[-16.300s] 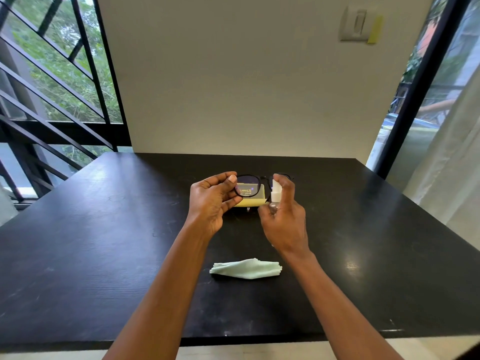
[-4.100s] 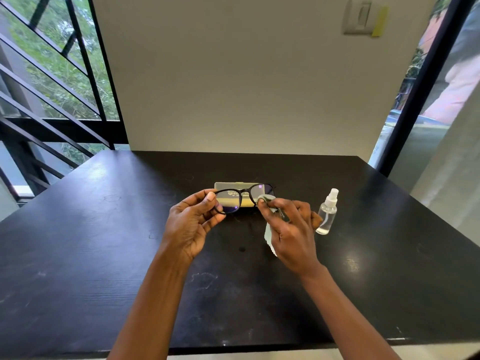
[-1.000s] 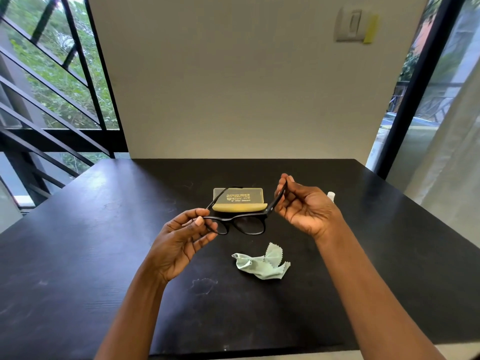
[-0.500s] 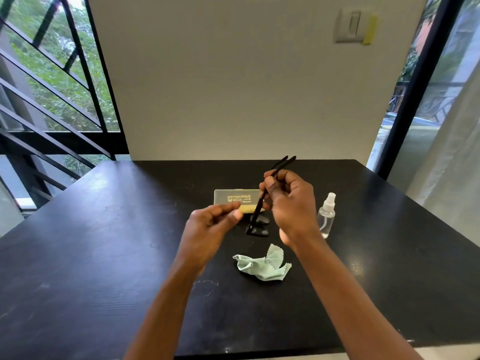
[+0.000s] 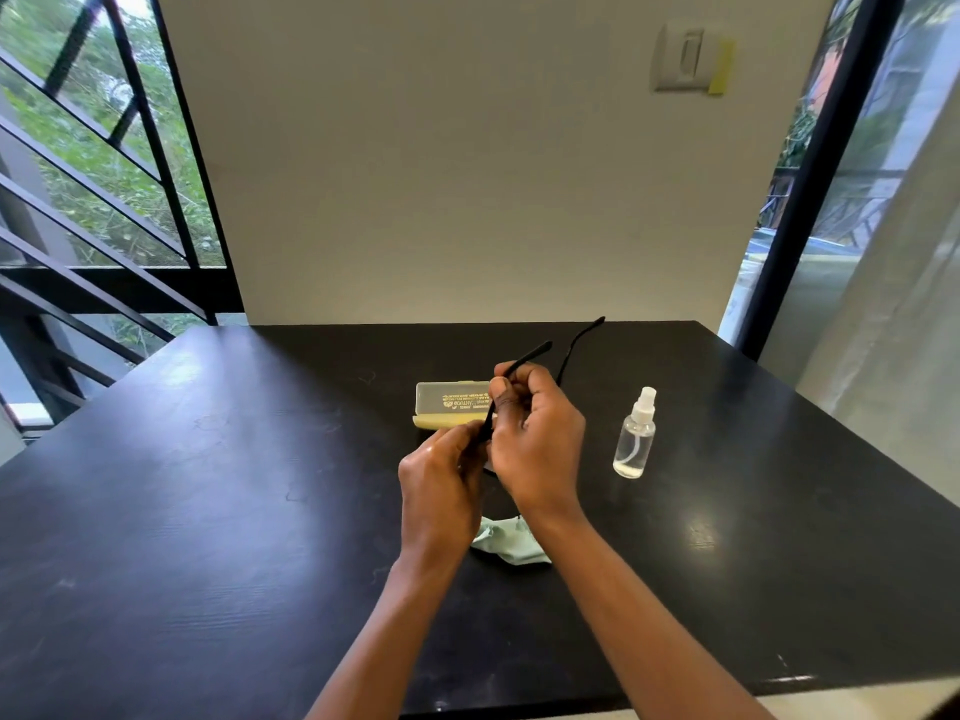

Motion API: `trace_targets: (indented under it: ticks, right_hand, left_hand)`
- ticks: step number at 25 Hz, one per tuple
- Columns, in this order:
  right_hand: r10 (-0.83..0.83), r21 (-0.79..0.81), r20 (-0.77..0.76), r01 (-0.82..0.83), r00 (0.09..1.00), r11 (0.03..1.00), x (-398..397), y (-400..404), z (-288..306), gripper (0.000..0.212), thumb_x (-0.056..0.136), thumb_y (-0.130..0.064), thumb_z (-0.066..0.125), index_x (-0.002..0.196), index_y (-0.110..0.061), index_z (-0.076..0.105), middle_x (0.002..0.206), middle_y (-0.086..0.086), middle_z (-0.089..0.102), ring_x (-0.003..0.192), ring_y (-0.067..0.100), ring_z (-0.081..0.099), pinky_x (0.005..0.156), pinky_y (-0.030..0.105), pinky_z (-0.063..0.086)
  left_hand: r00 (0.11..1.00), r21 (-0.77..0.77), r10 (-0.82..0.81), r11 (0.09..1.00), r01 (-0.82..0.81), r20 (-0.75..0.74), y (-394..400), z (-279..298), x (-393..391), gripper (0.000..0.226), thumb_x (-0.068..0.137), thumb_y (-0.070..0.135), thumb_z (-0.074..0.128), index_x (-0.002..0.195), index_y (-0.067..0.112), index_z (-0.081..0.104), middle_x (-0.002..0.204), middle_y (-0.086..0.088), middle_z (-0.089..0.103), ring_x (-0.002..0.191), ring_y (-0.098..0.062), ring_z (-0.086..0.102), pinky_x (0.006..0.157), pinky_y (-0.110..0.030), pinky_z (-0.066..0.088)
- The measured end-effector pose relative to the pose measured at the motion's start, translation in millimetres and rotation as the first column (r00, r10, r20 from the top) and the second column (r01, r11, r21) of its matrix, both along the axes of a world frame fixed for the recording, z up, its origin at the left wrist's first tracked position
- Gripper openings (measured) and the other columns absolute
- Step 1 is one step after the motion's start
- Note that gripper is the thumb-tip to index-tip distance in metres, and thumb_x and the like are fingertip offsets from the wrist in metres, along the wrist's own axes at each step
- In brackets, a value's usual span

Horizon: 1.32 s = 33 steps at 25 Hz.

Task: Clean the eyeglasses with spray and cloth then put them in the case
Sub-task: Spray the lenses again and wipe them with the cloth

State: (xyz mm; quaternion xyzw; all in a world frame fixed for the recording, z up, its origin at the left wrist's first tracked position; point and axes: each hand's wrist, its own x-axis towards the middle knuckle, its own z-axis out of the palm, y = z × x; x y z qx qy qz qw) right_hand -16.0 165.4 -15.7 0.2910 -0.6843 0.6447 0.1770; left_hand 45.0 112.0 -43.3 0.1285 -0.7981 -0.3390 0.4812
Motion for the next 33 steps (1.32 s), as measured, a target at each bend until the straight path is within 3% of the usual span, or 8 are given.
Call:
trace_targets:
  ticks: [4, 8, 12, 15, 19, 23, 29, 33]
  right_hand:
    - [0.016, -0.016, 0.008, -0.016, 1.000, 1.000, -2.5, -1.3, -5.1, 0.011, 0.089, -0.014, 0.059, 0.097, -0.009, 0.065, 0.091, 0.002, 0.069, 0.083, 0.012, 0.065, 0.075, 0.027, 0.054]
    - [0.055, -0.126, 0.006, -0.054, 0.998, 0.991, -19.5, 8.9, -8.8, 0.012, 0.085, -0.026, 0.064, 0.096, -0.029, 0.059, 0.085, -0.008, 0.065, 0.077, 0.007, 0.063, 0.068, 0.021, 0.053]
    - [-0.422, -0.044, -0.144, 0.420, 0.895, 0.907, -70.0, 34.2, -26.4, 0.030, 0.081, -0.029, 0.066, 0.105, -0.015, 0.057, 0.106, 0.009, 0.056, 0.095, 0.019, 0.048, 0.079, 0.036, 0.043]
    - [-0.545, 0.209, 0.040, 0.526, 0.838, 0.824, -103.7, 52.6, -51.8, 0.060, 0.075, -0.029, 0.072, 0.125, -0.015, 0.042, 0.129, 0.017, 0.037, 0.115, 0.034, 0.037, 0.092, 0.047, 0.034]
    - [-0.483, 0.394, 0.101, 0.410, 0.870, 0.822, -128.0, 64.5, -79.2, 0.076, 0.075, -0.026, 0.073, 0.136, -0.021, 0.029, 0.134, 0.020, 0.031, 0.118, 0.037, 0.036, 0.095, 0.050, 0.036]
    - [-0.330, 0.339, 0.076, 0.287, 0.941, 0.896, -131.3, 62.5, -87.9, 0.072, 0.082, -0.011, 0.066, 0.140, -0.022, 0.025, 0.128, 0.019, 0.045, 0.096, 0.020, 0.046, 0.082, 0.031, 0.037]
    - [-0.089, 0.339, 0.033, 0.073, 0.995, 0.938, -114.2, 52.5, -84.7, 0.067, 0.086, -0.017, 0.062, 0.136, -0.035, 0.021, 0.122, 0.015, 0.053, 0.093, 0.023, 0.057, 0.076, 0.026, 0.041]
    - [0.141, 0.274, 0.078, -0.157, 0.987, 0.949, -76.3, 34.6, -69.3, 0.064, 0.089, -0.014, 0.054, 0.130, -0.047, 0.018, 0.106, 0.011, 0.054, 0.074, 0.018, 0.058, 0.064, 0.030, 0.052]
  left_hand:
    - [1.000, 0.008, 0.018, 1.000, -0.017, -0.014, -2.8, -3.8, -4.6, 0.024, 0.074, -0.017, 0.062, 0.090, -0.002, 0.071, 0.077, -0.003, 0.066, 0.064, 0.007, 0.053, 0.063, 0.004, 0.036]
    - [0.993, 0.037, 0.113, 0.993, -0.112, -0.026, -13.6, -8.0, -10.9, 0.017, 0.079, -0.004, 0.066, 0.095, 0.000, 0.071, 0.084, -0.011, 0.072, 0.071, -0.008, 0.058, 0.068, 0.005, 0.034]
    - [0.987, 0.056, 0.157, 0.986, -0.154, -0.047, -28.7, -8.1, -16.1, 0.016, 0.080, 0.001, 0.067, 0.096, 0.003, 0.071, 0.083, -0.008, 0.071, 0.068, -0.007, 0.057, 0.066, 0.005, 0.033]
    - [0.982, 0.056, 0.182, 0.982, -0.180, -0.039, -38.5, -9.5, -19.9, 0.018, 0.082, 0.003, 0.065, 0.099, 0.004, 0.071, 0.086, -0.008, 0.070, 0.071, -0.009, 0.057, 0.065, 0.005, 0.034]
    - [0.983, 0.108, 0.181, 0.978, -0.176, -0.037, -44.9, -13.9, -24.6, 0.021, 0.084, 0.006, 0.064, 0.104, 0.005, 0.069, 0.091, -0.007, 0.070, 0.076, -0.010, 0.059, 0.065, 0.003, 0.037]
    - [0.982, 0.135, 0.182, 0.975, -0.175, -0.044, -48.0, -19.3, -26.4, 0.023, 0.085, 0.006, 0.063, 0.106, 0.003, 0.068, 0.095, -0.010, 0.070, 0.079, -0.011, 0.059, 0.065, 0.003, 0.040]
    - [0.978, 0.151, 0.204, 0.969, -0.196, -0.044, -52.8, -23.3, -26.8, 0.023, 0.086, 0.005, 0.060, 0.108, 0.000, 0.067, 0.096, -0.014, 0.068, 0.080, -0.015, 0.059, 0.065, 0.002, 0.040]
    - [0.973, 0.082, 0.209, 0.976, -0.202, -0.096, -52.5, -23.8, -21.9, 0.023, 0.085, 0.002, 0.060, 0.107, -0.003, 0.066, 0.095, -0.015, 0.069, 0.081, -0.017, 0.061, 0.070, -0.001, 0.041]
